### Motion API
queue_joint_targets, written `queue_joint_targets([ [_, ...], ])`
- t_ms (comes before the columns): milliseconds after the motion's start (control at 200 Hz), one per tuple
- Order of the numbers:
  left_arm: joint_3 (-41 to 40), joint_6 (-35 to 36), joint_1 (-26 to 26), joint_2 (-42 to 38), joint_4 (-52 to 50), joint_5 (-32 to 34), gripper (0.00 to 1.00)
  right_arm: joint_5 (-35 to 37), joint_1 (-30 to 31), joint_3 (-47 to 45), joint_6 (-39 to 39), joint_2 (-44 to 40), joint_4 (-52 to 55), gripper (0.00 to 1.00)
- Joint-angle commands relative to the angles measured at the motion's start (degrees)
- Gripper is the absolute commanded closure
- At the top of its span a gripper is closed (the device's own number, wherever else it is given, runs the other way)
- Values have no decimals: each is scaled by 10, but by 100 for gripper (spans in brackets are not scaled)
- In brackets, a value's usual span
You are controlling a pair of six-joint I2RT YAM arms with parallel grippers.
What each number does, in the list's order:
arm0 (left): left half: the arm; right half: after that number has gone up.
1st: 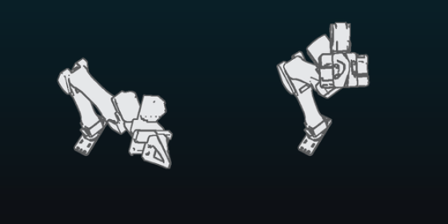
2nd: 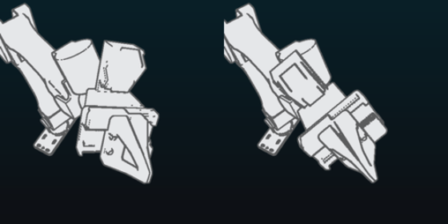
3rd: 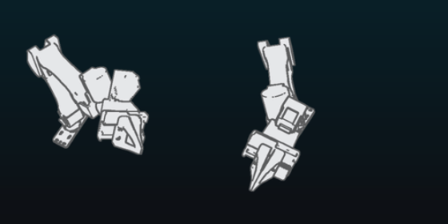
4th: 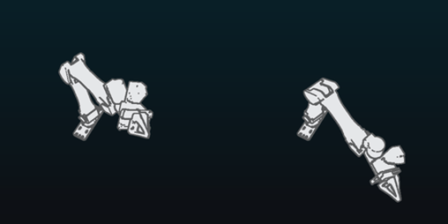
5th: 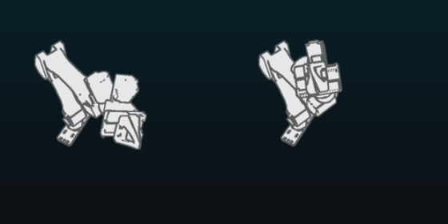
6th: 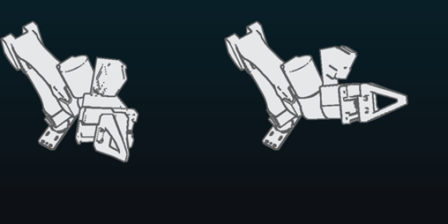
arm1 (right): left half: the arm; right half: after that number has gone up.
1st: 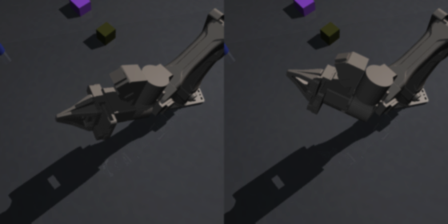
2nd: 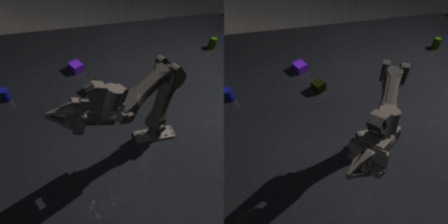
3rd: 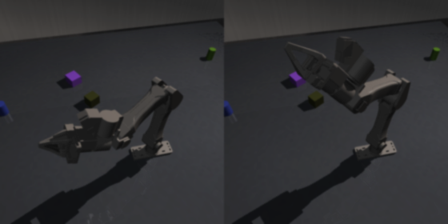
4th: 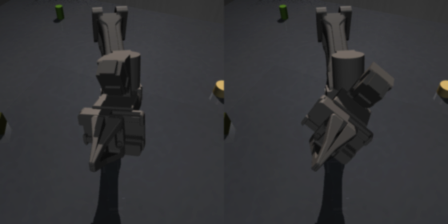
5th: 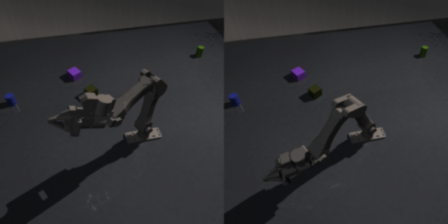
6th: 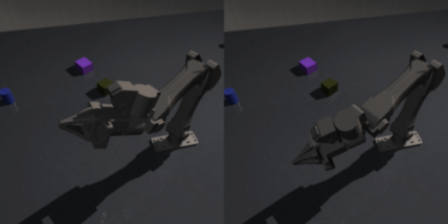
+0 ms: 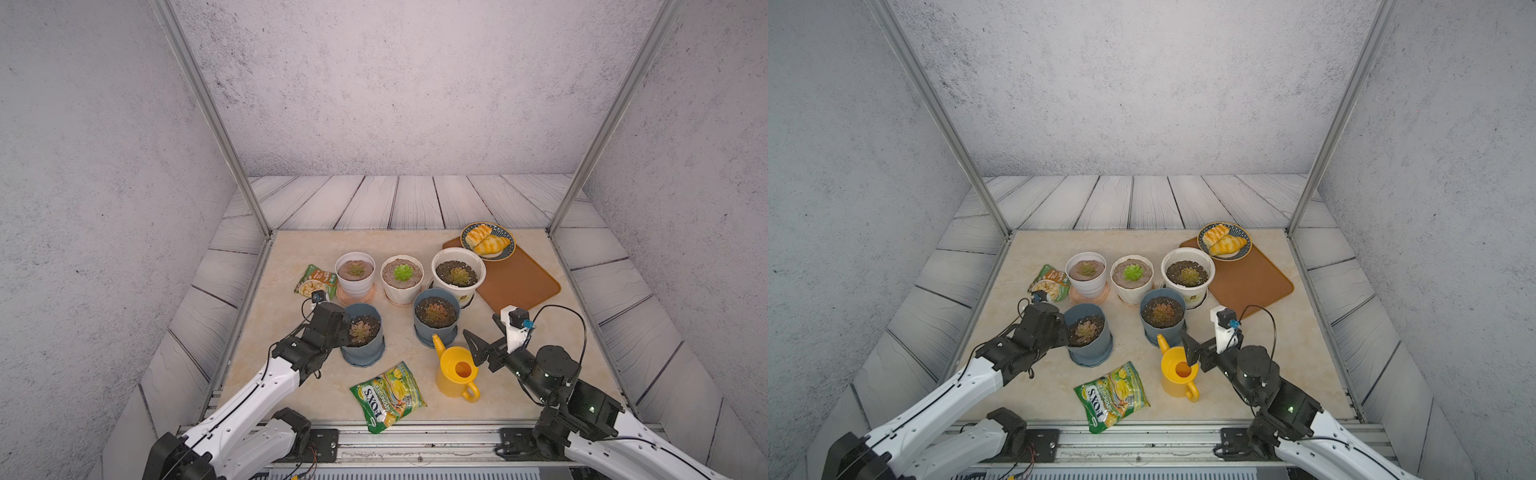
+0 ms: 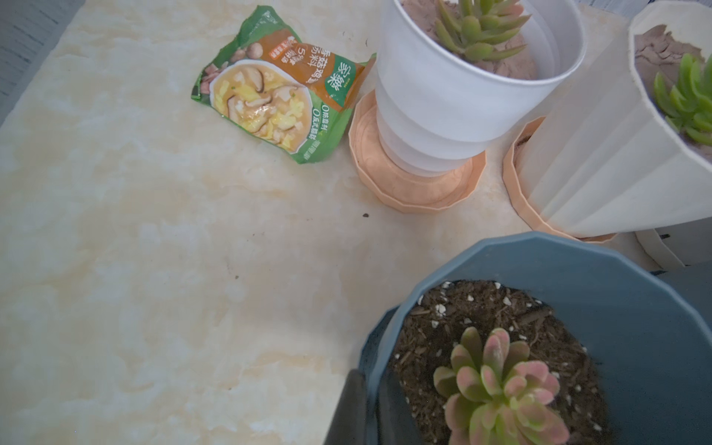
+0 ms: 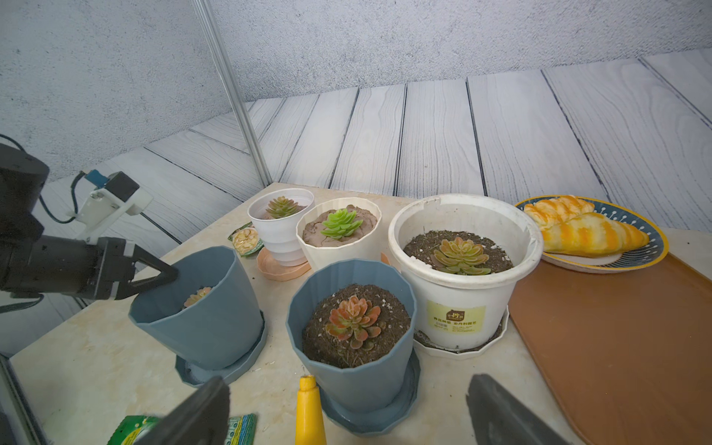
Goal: Water the succulent around the soil edge
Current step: Move the pot to the center of the board, then pick up the watering can from the center of the board.
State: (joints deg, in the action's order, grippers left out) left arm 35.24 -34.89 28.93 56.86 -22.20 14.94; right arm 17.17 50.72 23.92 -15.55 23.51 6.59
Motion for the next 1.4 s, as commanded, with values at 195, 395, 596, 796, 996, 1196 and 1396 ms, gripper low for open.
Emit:
queue_joint_targets([
  [195,84,18,-1,121,46,-31,100,22,0,-3,6,0,-7,0],
  [395,129,36,10,164,39,-38,100,21,0,-3,8,2,-6,0],
  [596,141,47,23,172,30,-50,94,32,0,3,6,7,5,0],
  [796,141,60,25,153,30,-74,76,25,0,14,1,30,20,0],
  [996,138,74,25,53,18,-87,65,9,1,42,1,51,65,0],
  [1196,70,75,27,-60,60,-125,55,-43,0,74,-62,31,204,4],
  [1396,-26,92,31,-124,161,-217,50,-135,4,56,-123,-2,274,19],
])
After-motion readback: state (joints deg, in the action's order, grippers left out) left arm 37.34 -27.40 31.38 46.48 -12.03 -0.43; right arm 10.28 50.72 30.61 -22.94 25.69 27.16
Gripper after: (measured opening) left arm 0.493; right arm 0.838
